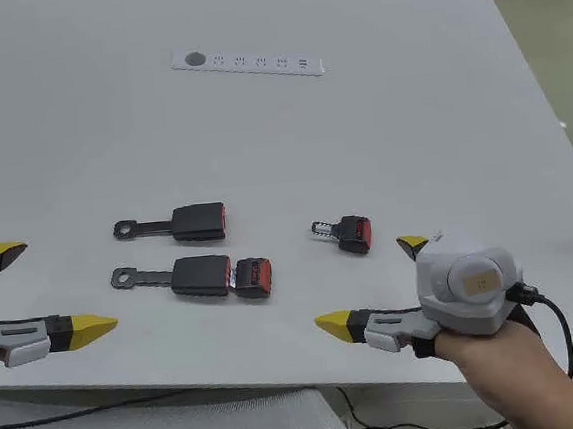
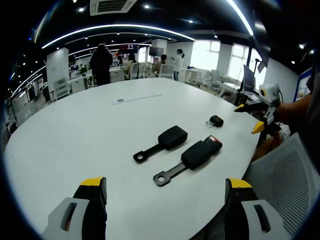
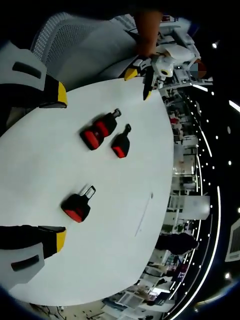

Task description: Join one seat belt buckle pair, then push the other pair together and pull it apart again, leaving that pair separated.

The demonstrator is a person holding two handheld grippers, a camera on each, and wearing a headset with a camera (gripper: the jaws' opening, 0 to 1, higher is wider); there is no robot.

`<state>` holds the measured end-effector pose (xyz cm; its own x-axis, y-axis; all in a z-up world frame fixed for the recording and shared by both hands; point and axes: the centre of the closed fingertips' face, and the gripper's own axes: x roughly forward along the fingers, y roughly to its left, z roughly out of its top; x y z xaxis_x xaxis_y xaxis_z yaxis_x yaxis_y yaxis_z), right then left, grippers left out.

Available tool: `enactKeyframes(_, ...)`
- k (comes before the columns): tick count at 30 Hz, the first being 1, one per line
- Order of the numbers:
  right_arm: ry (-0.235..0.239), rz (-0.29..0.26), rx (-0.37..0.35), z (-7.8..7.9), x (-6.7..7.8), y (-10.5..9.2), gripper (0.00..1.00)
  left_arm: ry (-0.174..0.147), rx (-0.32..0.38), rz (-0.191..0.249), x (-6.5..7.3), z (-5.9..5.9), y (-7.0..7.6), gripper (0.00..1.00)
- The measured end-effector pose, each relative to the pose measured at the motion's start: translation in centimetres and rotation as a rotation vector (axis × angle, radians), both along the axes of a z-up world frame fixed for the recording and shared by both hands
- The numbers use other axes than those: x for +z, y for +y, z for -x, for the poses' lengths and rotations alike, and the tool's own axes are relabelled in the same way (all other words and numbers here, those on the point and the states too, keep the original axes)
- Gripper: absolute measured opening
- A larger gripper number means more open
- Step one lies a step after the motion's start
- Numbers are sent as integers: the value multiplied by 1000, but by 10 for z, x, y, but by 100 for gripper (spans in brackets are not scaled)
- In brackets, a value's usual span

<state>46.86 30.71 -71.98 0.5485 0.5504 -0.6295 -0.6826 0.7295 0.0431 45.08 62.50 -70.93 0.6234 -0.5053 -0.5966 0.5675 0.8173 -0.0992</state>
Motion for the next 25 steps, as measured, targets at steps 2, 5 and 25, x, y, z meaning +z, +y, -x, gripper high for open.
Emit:
enactKeyframes(2, -3, 10, -22, -3, -4, -4, 99, -2, 4, -1, -1, -1, 4, 100)
enactKeyframes(5, -10, 10, -26, 0, -2, -3, 99, -5, 5, -8, -2, -1, 4, 100)
enactKeyframes(25, 3, -7, -32, 8, -5, -4, 99, -1, -5, -52, -12, -2, 7, 100)
